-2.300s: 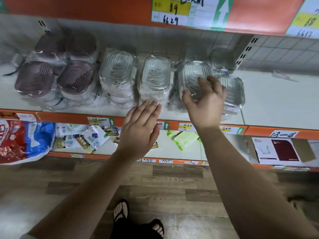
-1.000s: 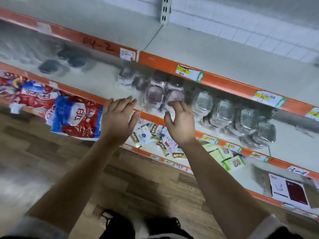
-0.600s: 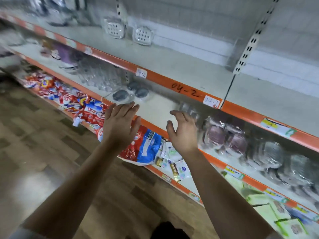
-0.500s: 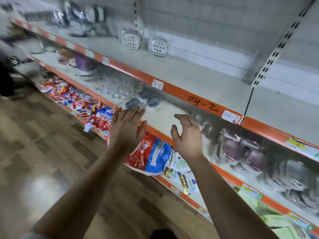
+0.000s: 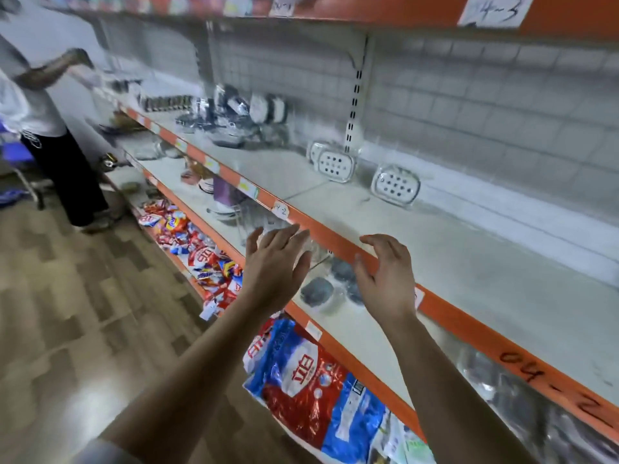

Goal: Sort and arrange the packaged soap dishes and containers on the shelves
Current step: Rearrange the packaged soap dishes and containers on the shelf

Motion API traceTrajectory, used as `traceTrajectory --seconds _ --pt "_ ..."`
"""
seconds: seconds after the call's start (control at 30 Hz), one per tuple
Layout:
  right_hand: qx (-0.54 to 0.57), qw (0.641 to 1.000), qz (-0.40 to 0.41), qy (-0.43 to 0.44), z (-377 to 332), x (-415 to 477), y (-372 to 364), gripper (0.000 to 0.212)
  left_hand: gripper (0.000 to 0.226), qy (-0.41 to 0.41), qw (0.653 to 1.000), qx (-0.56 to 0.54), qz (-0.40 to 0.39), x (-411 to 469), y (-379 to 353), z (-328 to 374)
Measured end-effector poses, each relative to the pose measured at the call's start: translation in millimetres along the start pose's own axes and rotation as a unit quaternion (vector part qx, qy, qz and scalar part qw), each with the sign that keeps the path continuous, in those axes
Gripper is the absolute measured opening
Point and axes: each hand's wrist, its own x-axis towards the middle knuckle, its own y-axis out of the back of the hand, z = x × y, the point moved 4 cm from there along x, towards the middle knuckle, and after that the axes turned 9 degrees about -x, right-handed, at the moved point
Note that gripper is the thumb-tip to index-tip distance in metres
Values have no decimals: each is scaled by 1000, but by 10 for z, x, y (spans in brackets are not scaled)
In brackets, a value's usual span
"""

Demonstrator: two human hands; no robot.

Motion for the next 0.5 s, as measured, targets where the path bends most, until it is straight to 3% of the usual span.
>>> traceTrajectory --seconds 0.3,0.5 --pt "31 999 -26 34 -595 1027 -1218 24 36 38 999 1 19 783 21 -1373" --pt "29 999 -3 33 -1228 1657 -2094 24 35 34 999 -6 25 1398 180 -2458"
